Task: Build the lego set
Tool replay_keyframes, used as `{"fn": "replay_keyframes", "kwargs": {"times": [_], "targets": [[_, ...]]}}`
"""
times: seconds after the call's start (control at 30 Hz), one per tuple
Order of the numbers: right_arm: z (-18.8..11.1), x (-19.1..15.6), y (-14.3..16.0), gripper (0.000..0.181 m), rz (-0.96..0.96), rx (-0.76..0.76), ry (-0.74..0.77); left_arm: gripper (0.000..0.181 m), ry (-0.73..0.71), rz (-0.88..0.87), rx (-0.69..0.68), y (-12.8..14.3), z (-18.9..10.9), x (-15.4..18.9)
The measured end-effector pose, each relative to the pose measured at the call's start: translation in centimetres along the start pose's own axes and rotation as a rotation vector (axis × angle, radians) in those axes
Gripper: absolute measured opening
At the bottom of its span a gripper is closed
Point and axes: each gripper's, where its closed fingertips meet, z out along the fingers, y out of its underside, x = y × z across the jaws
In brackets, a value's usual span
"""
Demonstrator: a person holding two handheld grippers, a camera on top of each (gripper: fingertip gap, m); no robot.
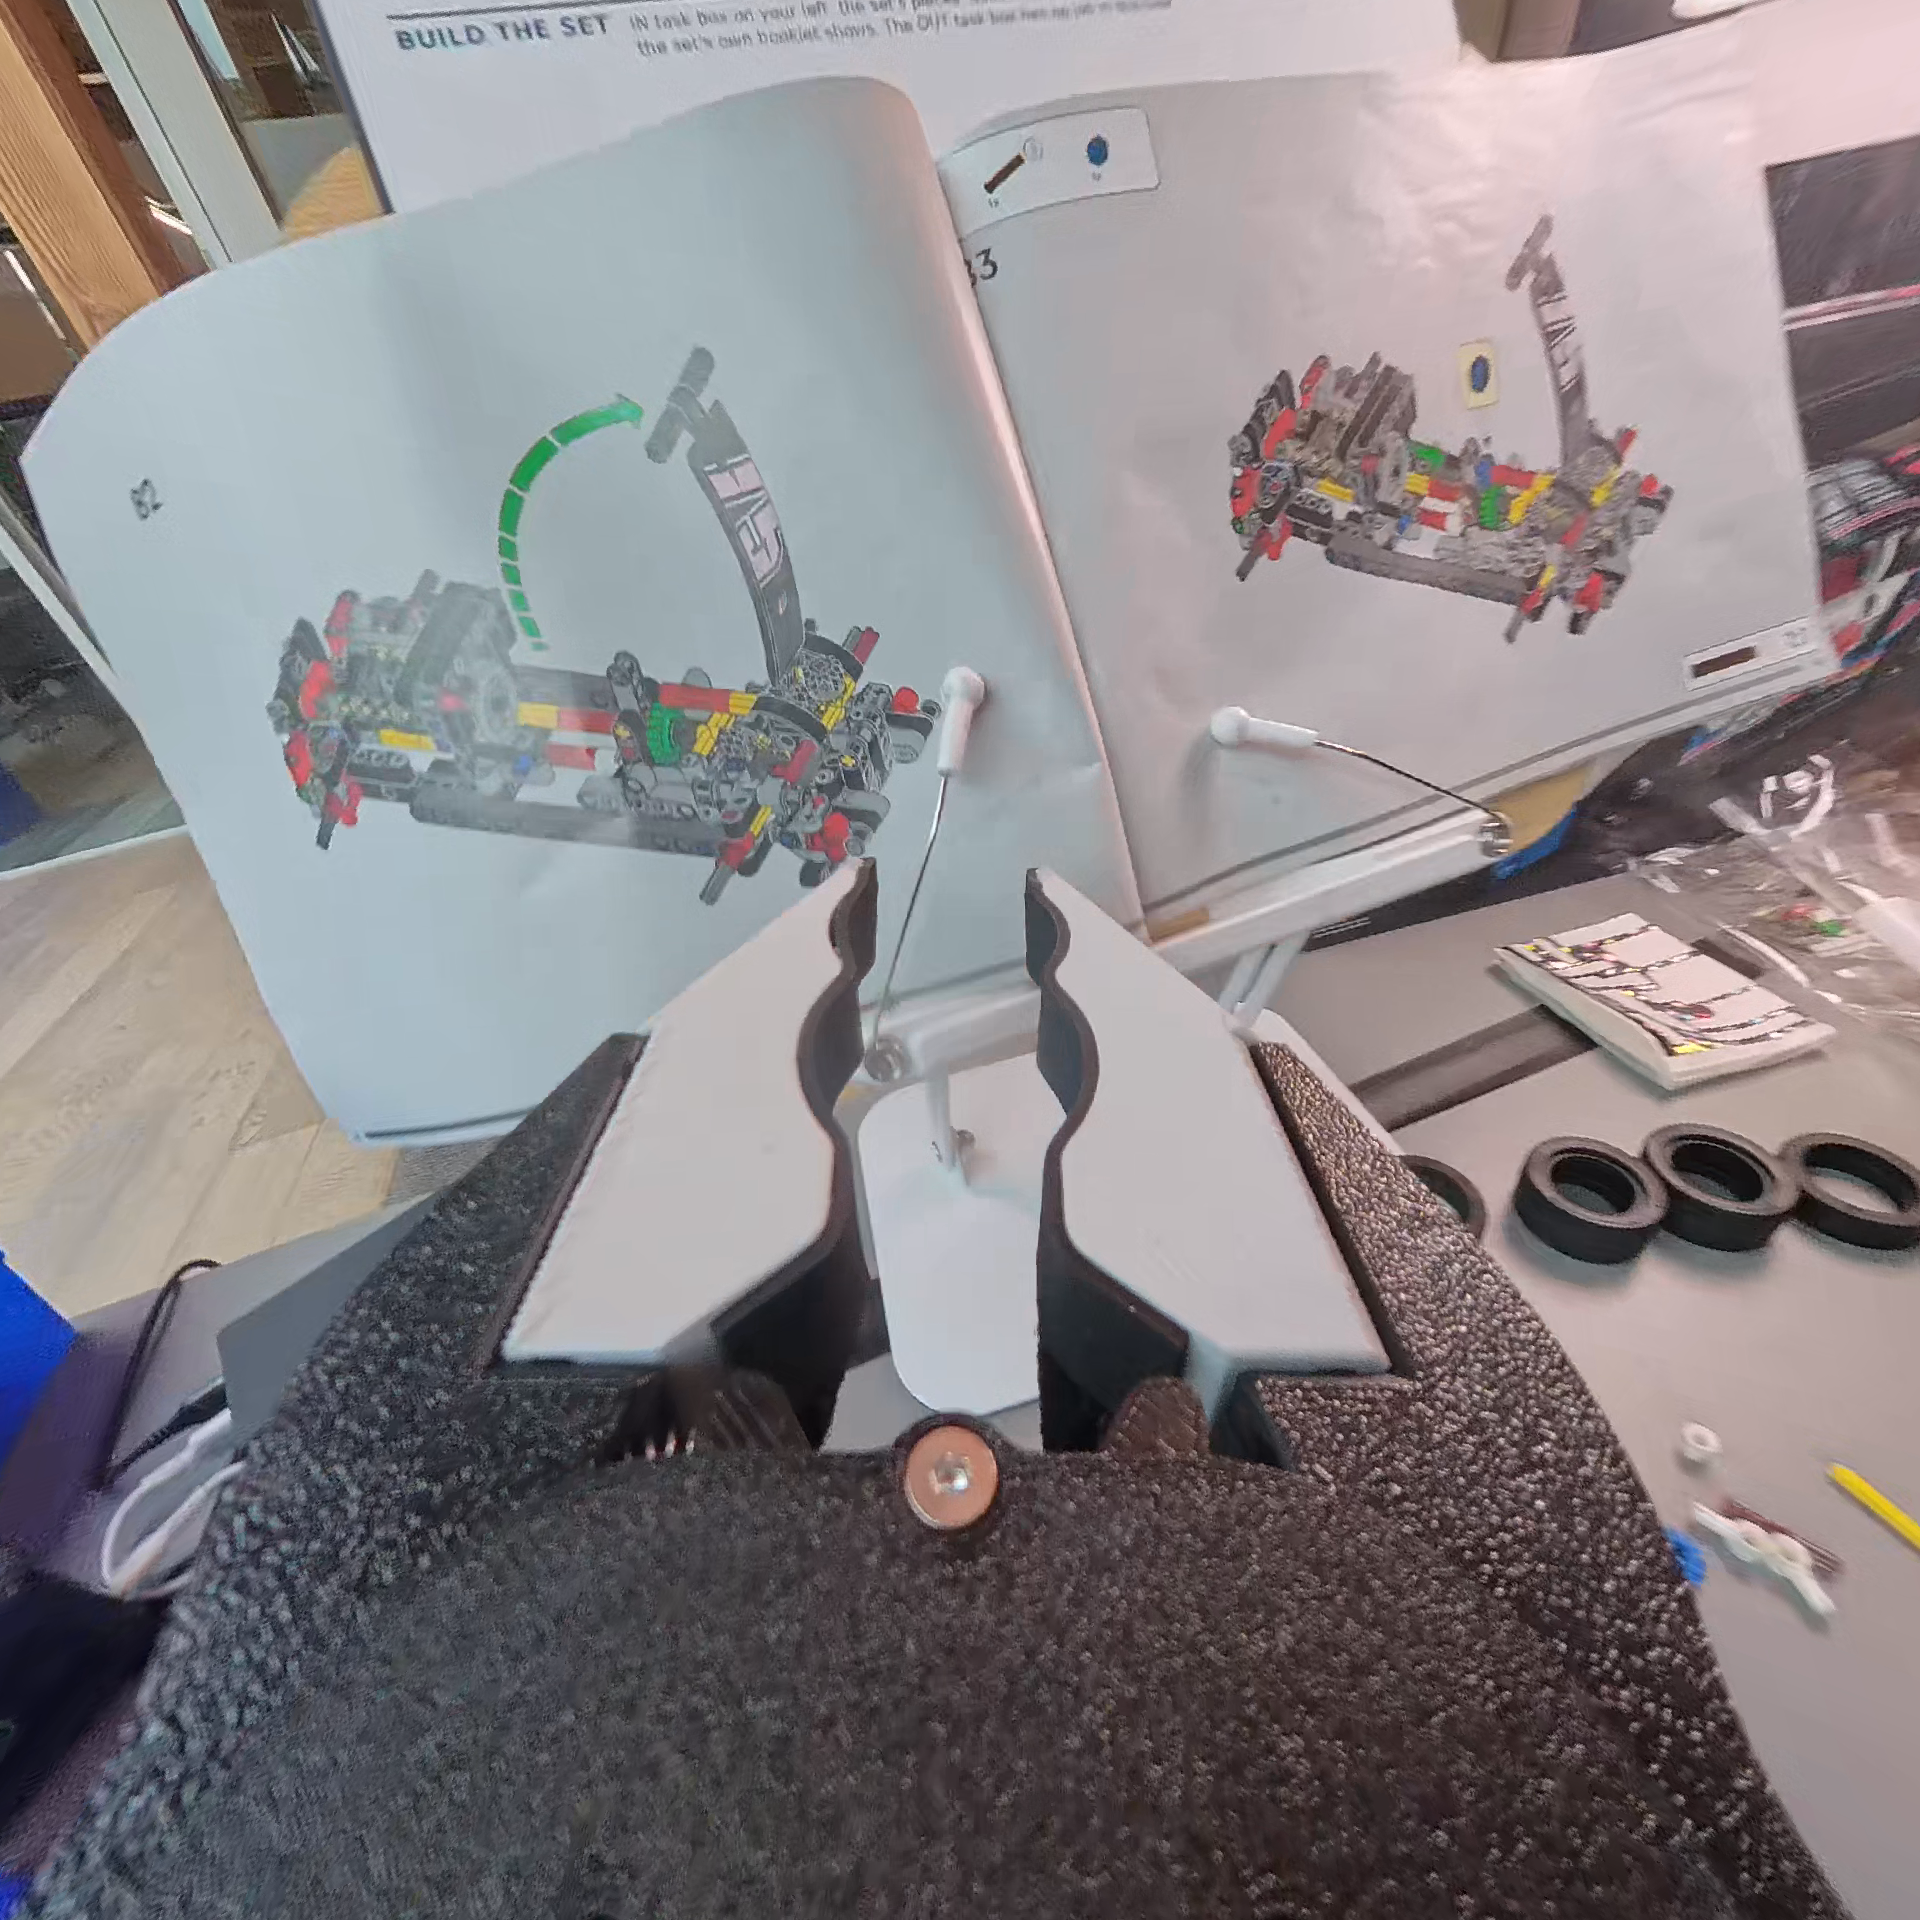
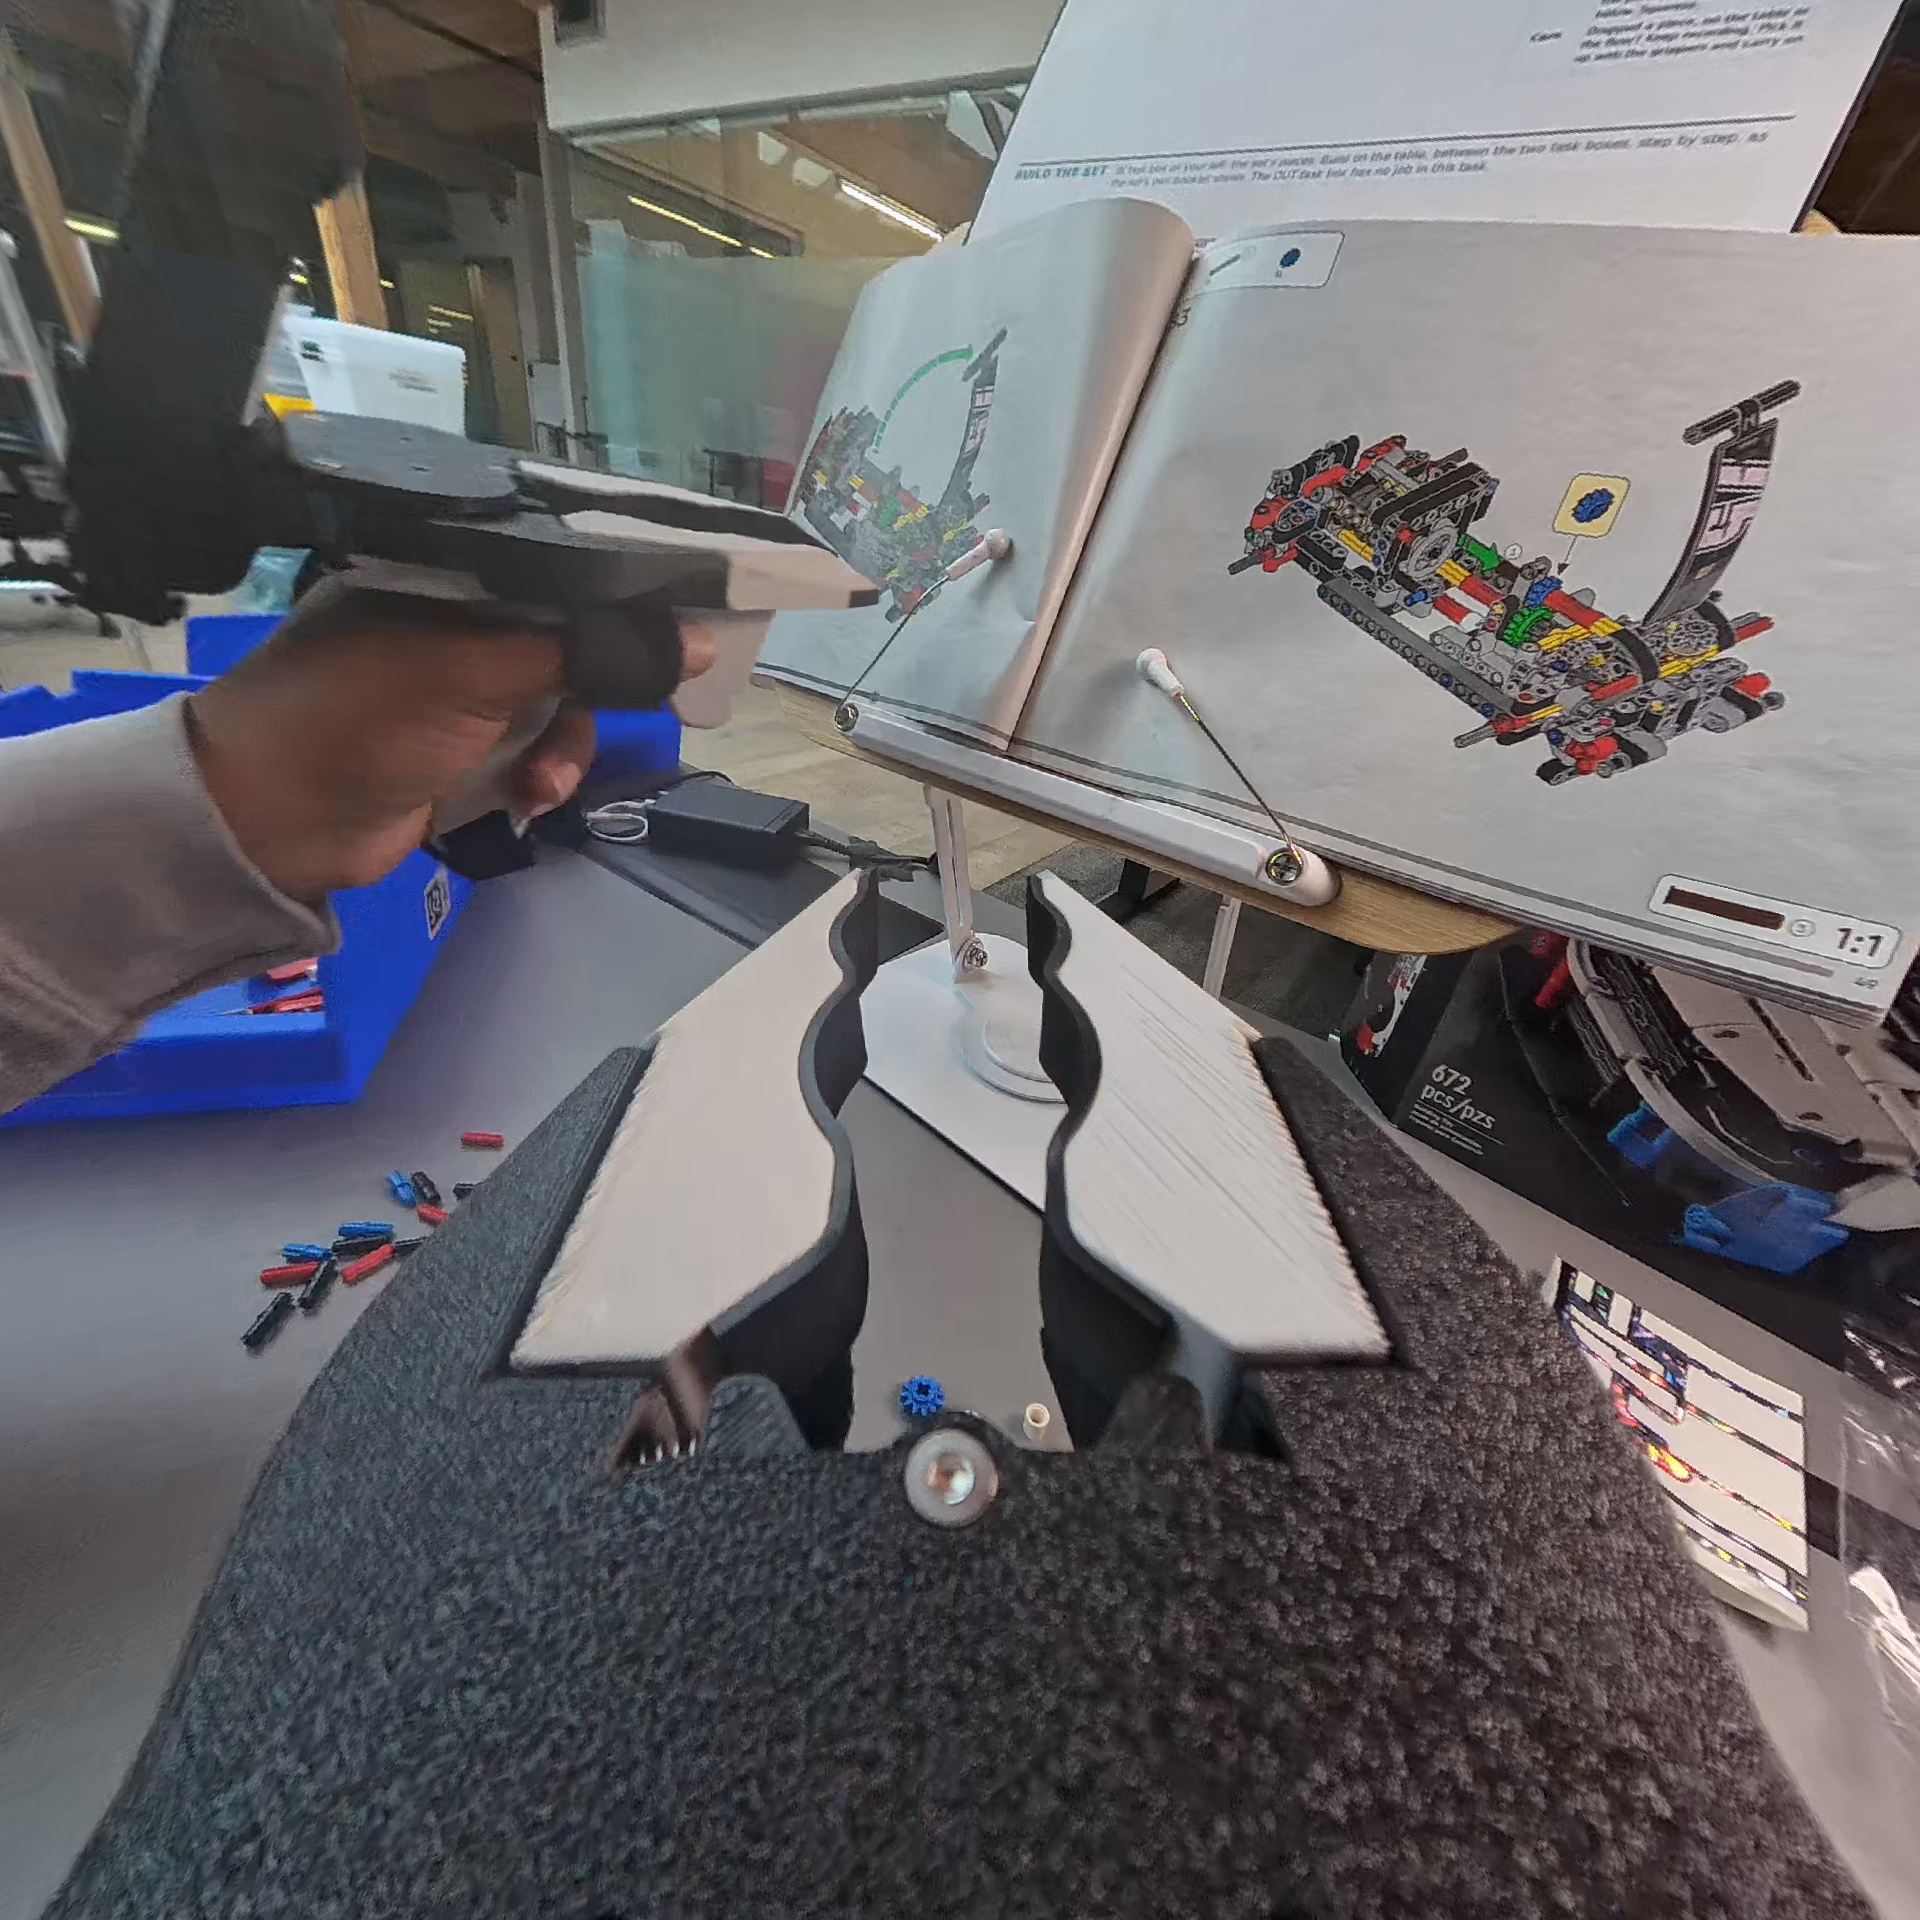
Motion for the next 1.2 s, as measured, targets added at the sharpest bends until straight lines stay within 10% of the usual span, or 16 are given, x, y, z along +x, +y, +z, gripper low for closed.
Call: {"fn": "replay_keyframes", "kwargs": {"times": [0.3,0.57,0.9,1.2], "targets": [[0.2,2.1,0.2,0.025,-0.060,-0.050,0.052,0.000,-0.018,0.156,-0.038,0.8,4.0,-0.1],[7.4,6.7,0.3,0.025,-0.218,-0.204,0.146,0.000,-0.044,-0.071,0.013,0.6,2.6,-2.9],[14.7,9.4,1.0,0.019,-0.504,-0.346,0.210,0.010,-0.065,-0.528,-0.054,4.9,0.5,-6.7],[14.6,9.4,0.8,0.000,-0.471,-0.298,0.211,0.041,-0.043,-0.371,-0.001,1.4,0.1,-6.5]]}}
